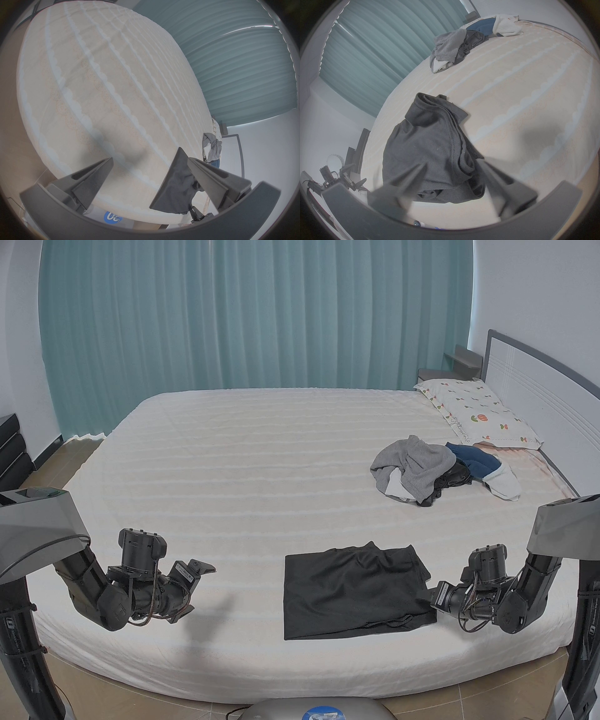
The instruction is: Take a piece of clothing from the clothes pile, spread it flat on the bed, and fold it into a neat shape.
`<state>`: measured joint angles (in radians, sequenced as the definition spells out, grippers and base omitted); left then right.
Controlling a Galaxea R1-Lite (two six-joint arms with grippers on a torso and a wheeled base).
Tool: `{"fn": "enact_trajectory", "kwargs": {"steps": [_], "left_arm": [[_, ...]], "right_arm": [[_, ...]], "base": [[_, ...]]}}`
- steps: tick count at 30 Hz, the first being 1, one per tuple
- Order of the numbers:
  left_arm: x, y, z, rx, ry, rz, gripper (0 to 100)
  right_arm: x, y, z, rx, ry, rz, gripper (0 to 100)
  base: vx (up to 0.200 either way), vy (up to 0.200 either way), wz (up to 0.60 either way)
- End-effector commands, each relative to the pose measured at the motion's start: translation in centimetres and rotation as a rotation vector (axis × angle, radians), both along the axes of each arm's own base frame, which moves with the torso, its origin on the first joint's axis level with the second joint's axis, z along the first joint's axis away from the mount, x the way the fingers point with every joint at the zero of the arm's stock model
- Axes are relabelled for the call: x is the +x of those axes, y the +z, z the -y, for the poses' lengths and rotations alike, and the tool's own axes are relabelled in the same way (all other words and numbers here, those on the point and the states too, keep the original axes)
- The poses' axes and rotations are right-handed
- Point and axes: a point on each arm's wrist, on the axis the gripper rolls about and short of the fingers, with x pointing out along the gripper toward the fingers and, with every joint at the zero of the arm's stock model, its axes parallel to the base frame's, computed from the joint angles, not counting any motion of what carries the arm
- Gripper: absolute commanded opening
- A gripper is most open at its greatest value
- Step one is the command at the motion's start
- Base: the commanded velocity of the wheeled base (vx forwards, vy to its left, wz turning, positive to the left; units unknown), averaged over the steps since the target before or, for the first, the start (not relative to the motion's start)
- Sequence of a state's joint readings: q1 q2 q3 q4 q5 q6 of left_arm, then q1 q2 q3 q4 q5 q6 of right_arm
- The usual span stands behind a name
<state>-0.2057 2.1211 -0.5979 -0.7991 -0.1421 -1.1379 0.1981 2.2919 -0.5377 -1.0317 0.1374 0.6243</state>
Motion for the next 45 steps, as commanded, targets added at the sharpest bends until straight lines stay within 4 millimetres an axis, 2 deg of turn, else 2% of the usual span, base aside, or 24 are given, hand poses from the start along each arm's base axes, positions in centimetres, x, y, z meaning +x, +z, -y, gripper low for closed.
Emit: {"fn": "enact_trajectory", "kwargs": {"steps": [1, 8, 21, 22, 24, 28, 32, 38, 45], "left_arm": [[0.0, 0.0, 0.0, -0.001, 0.001, -0.002, 100], [-0.1, 0.0, 0.0, 0.000, 0.000, -0.002, 100], [-0.1, -0.1, 0.0, 0.002, 0.000, -0.001, 100], [-0.1, -0.1, 0.0, 0.001, 0.000, 0.000, 100], [-0.1, 0.0, 0.0, -0.001, 0.000, 0.003, 100], [0.0, 0.1, -0.1, -0.004, 0.007, 0.006, 100], [0.0, 0.1, -0.1, -0.006, 0.004, 0.006, 100], [-0.1, 0.0, -0.1, -0.005, 0.002, 0.003, 100], [-0.1, -0.1, 0.0, 0.000, -0.003, 0.002, 100]], "right_arm": [[-0.2, -0.1, 0.4, -0.005, -0.011, -0.005, 0], [-1.5, 1.0, 1.0, -0.007, -0.022, -0.006, 0], [-2.1, 0.0, 1.6, -0.057, 0.002, -0.035, 0], [-2.1, -0.1, 1.6, -0.059, 0.004, -0.038, 100], [-2.1, -0.1, 1.6, -0.061, 0.006, -0.037, 100], [-1.6, 1.8, 1.7, -0.025, -0.007, 0.055, 100], [0.0, 2.5, 1.7, 0.038, -0.035, 0.129, 100], [2.9, 0.8, 1.3, 0.111, -0.073, 0.135, 100], [5.1, -0.4, 1.6, 0.128, -0.079, 0.161, 100]], "base": [[0.000, 0.000, 0.00], [0.000, 0.000, 0.00], [0.000, 0.000, 0.00], [0.000, 0.000, 0.00], [0.000, 0.000, 0.00], [0.000, 0.000, 0.00], [0.150, 0.000, 0.00], [0.200, 0.000, 0.00], [0.000, 0.000, 0.00]]}}
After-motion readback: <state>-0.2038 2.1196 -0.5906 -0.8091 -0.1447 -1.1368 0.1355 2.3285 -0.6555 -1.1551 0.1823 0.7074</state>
